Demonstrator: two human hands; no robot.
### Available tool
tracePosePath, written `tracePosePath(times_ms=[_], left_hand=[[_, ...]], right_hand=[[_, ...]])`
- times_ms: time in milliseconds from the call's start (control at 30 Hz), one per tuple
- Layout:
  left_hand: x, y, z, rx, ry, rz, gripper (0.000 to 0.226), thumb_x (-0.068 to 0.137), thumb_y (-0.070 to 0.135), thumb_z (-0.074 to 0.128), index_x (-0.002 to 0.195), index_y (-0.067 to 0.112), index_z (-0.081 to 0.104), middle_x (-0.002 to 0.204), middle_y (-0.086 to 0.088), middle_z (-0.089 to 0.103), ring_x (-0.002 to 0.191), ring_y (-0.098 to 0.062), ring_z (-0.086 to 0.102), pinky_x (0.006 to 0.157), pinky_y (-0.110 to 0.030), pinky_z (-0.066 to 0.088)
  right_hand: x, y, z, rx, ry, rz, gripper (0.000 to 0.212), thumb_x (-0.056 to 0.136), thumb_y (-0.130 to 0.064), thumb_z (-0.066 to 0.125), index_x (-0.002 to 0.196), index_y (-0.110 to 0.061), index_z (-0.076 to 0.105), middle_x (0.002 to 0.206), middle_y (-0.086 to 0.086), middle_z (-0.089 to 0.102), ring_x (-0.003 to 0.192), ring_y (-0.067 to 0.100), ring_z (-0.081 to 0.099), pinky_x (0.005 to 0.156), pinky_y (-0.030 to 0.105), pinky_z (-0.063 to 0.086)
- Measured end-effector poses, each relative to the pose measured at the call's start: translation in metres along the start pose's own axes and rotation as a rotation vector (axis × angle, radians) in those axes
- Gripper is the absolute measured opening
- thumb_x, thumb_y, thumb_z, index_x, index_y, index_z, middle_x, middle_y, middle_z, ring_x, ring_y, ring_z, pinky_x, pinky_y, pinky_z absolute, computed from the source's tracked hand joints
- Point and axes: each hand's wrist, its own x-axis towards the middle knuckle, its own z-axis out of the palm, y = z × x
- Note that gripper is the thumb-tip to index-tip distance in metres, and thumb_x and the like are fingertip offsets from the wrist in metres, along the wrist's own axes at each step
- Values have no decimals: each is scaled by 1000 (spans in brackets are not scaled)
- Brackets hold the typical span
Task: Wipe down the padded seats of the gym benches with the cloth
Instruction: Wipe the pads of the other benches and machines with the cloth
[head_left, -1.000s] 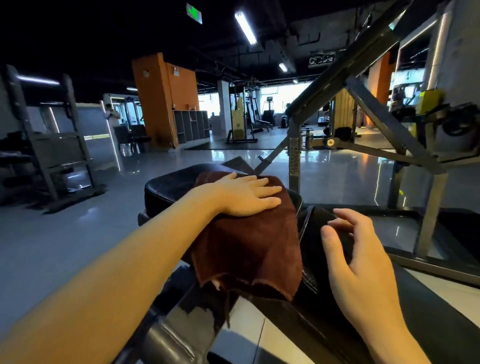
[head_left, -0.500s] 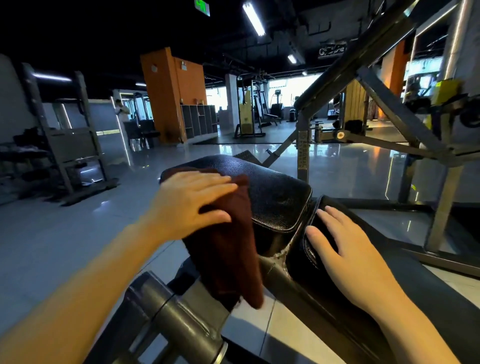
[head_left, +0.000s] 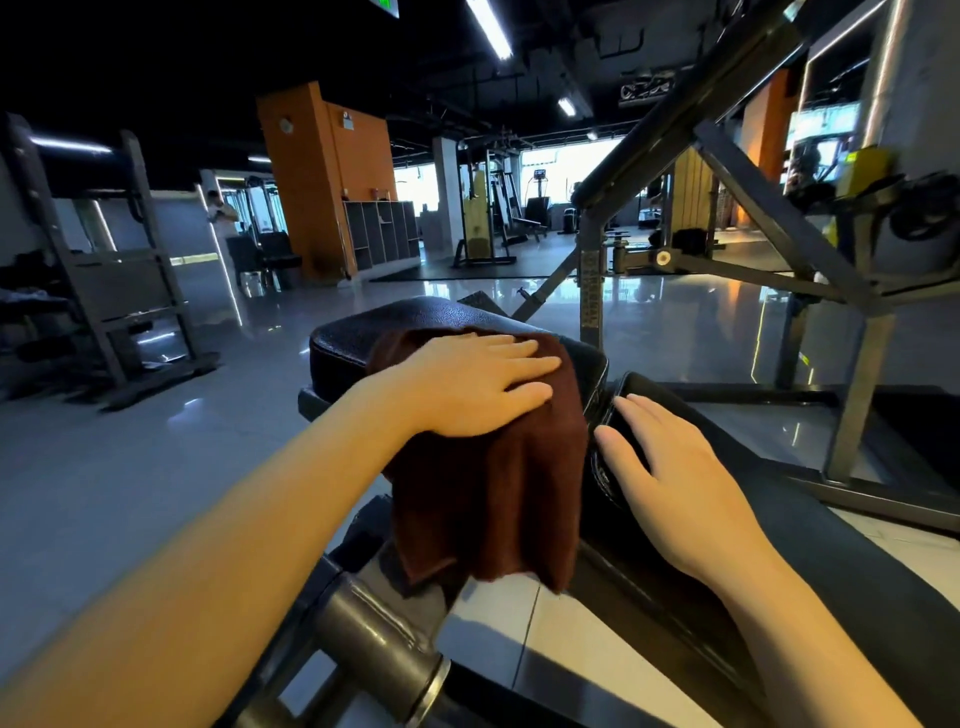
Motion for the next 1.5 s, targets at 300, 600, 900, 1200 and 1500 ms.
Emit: tracePosePath(times_ms=[300, 600, 900, 1200, 1500], left_hand=[[-37, 11, 27, 86, 426, 233, 54, 97, 58, 31, 143, 33, 45, 150, 7, 44, 139, -16, 38, 113, -40, 26], [-52, -77, 76, 283, 940, 206, 48, 100, 54, 33, 125, 19, 52, 118, -11, 68, 113, -27, 56, 90, -41, 41], [-35, -23, 74, 218, 981, 207, 49, 100, 55, 30, 118, 20, 58, 115, -7, 70, 104, -29, 65, 89, -43, 44], [-29, -16, 66, 162, 1013, 349, 38, 98, 47, 49, 114, 21, 72, 115, -2, 71, 104, -24, 67, 84, -37, 48], [-48, -54, 66, 103, 952, 165, 45, 100, 48, 42, 115, 18, 71, 118, -2, 69, 108, -27, 64, 92, -43, 41]], right_hand=[[-1, 3, 0, 57, -34, 13, 82, 80, -65, 21, 152, -26, 30, 158, -9, 27, 145, 7, 20, 108, 19, 13], [-4, 6, 1, 88, -16, 10, 81, 77, -69, 20, 149, -34, 32, 155, -17, 29, 143, 1, 21, 108, 18, 15], [-3, 4, 3, 71, 4, 2, 78, 81, -64, 21, 149, -29, 34, 155, -12, 32, 143, 4, 23, 106, 17, 14], [-4, 6, 0, 77, -16, 14, 74, 82, -64, 23, 149, -33, 34, 154, -15, 32, 141, 0, 24, 107, 18, 16], [-1, 10, 7, 46, 15, -6, 69, 90, -66, 23, 147, -30, 38, 153, -12, 37, 141, 6, 29, 109, 24, 23]])
